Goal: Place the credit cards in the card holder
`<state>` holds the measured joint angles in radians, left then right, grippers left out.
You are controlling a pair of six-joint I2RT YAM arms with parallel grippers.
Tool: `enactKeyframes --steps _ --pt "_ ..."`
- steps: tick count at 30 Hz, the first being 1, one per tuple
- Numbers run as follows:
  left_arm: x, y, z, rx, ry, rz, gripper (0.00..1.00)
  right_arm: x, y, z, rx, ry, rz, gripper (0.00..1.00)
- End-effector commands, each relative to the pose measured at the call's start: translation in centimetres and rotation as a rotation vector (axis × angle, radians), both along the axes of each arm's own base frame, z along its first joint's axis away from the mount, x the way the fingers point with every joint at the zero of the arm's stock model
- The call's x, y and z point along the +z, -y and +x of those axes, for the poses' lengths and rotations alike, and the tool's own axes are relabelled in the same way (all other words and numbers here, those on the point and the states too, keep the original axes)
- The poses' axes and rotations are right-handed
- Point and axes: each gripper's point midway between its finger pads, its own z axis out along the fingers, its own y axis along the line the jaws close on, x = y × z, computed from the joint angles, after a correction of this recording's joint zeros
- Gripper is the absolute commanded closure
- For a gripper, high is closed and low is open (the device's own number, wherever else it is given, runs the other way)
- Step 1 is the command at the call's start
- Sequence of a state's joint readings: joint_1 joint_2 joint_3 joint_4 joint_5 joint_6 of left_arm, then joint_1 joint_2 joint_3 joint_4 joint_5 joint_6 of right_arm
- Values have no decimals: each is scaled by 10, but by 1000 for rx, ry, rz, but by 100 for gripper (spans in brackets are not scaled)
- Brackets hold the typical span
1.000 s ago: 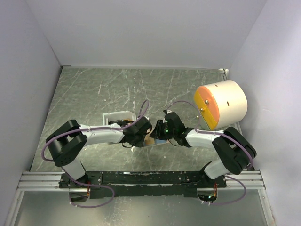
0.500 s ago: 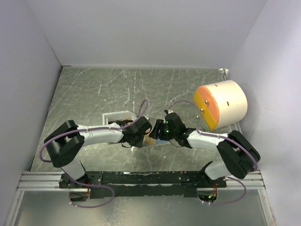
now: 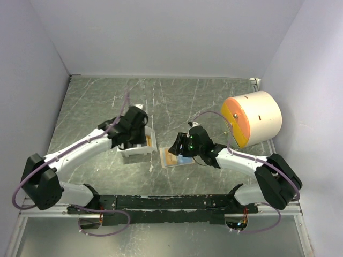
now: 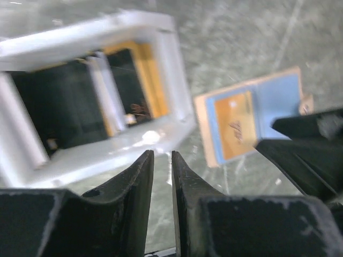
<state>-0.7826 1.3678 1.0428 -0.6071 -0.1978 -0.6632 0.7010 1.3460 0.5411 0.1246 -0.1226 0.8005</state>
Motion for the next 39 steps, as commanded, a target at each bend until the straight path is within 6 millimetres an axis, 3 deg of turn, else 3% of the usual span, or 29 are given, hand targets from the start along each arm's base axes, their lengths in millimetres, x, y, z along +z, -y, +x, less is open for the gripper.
enactKeyframes --steps 1,6,10,14,17,24,28,32,36,39 --pt "7 -46 8 68 -14 13 69 41 -16 12 -3 77 59 44" --pt "21 -101 26 211 20 20 67 73 -35 23 -4 126 99 42" --pt "19 -143 34 315 14 32 70 90 -56 31 3 156 108 40" --pt "9 -177 37 398 -18 -9 75 92 -83 38 35 163 85 38" --pt "0 -191 37 427 -41 -60 77 89 -105 42 54 170 62 37" --pt "-14 -186 41 385 -91 -184 80 62 -150 53 85 162 -21 30" --pt "-25 -187 41 375 -142 -221 80 56 -176 52 142 142 -7 30" --pt "-24 -182 43 346 -147 -259 76 60 -197 44 164 135 44 32" --pt "-6 -176 45 285 -74 -282 51 72 -190 43 132 158 57 33" --pt "1 -181 44 303 -50 -262 43 84 -171 47 101 220 14 33"
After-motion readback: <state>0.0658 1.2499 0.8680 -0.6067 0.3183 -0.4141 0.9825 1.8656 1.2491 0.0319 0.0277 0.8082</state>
